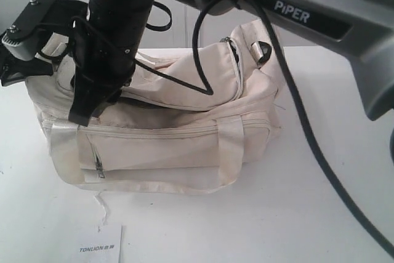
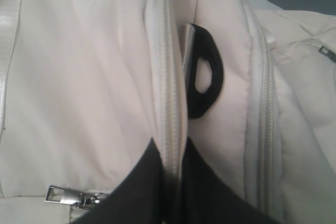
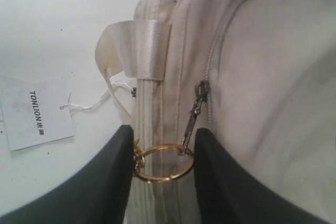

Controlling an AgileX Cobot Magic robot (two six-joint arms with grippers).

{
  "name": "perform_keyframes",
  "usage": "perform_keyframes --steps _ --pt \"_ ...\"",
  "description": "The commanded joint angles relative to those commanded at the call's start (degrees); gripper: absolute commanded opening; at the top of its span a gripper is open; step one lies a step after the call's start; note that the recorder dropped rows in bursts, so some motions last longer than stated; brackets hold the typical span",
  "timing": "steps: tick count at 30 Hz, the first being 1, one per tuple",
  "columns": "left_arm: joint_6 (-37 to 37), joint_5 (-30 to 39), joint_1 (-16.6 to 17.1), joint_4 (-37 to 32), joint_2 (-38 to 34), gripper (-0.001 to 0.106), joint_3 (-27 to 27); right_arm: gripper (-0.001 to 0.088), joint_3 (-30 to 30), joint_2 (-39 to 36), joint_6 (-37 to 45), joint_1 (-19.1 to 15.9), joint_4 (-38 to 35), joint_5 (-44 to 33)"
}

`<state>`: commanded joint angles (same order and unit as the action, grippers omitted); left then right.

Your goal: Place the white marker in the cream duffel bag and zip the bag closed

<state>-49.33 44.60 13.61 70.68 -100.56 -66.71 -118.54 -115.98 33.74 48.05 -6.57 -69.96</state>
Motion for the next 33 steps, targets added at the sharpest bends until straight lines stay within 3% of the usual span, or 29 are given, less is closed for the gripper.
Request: perform_keyframes --steps 5,8,16,19,21,24,28,33 --pt "-0.4 -0.2 0.0 0.0 0.0 0.0 0.0 0.0 0.0 2.0 -1.5 -0.7 1.0 0.0" --pt "-0.3 -0.8 0.0 -0.2 0.0 0.005 0.0 0.0 0.0 2.3 -1.5 -1.0 1.0 0.0" --pt "-0.4 -1.3 1.4 -0.6 0.1 0.043 -0.1 0.0 0.5 2.1 -1.2 -2.4 1.0 0.0" --pt "-1.5 -0.5 2.6 -1.4 2.0 0.062 -0.1 0.0 0.5 2.1 -1.1 -2.4 0.6 0.0" --pt "-3.8 0.1 3.9 -1.4 4.6 0.068 -0.4 0.0 0.6 2.1 -1.1 -2.4 -0.7 0.0" --pt "-8.3 3.5 5.2 -1.5 9.6 0.067 -1.4 0.0 0.7 2.1 -1.1 -2.4 -2.4 0.0" --pt "-19.5 11.2 4.2 -2.5 15.8 0.057 -0.9 0.0 0.7 2.1 -1.1 -2.4 -4.4 0.0" --pt "-4.2 11.6 0.6 -7.9 18.3 0.056 1.0 0.0 0.7 2.5 -1.1 -2.4 -4.0 0.0"
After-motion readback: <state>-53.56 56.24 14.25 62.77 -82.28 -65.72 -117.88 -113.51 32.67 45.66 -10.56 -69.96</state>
